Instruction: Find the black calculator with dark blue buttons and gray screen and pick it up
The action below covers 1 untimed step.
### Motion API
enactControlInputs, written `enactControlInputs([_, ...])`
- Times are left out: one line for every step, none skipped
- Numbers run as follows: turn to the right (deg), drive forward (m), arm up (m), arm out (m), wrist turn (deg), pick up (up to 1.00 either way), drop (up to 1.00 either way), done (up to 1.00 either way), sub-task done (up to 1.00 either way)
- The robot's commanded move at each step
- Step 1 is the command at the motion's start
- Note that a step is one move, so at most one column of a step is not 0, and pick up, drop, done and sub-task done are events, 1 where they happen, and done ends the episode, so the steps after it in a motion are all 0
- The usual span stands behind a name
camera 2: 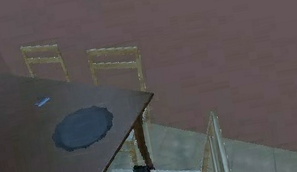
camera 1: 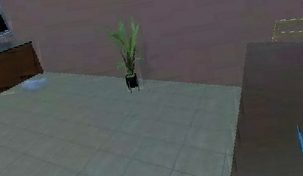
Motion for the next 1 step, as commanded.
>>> enactControlInputs([0.0, 0.00, 0.00, 0.00, 0.0, 0.00, 0.00, 1.00, 0.00])
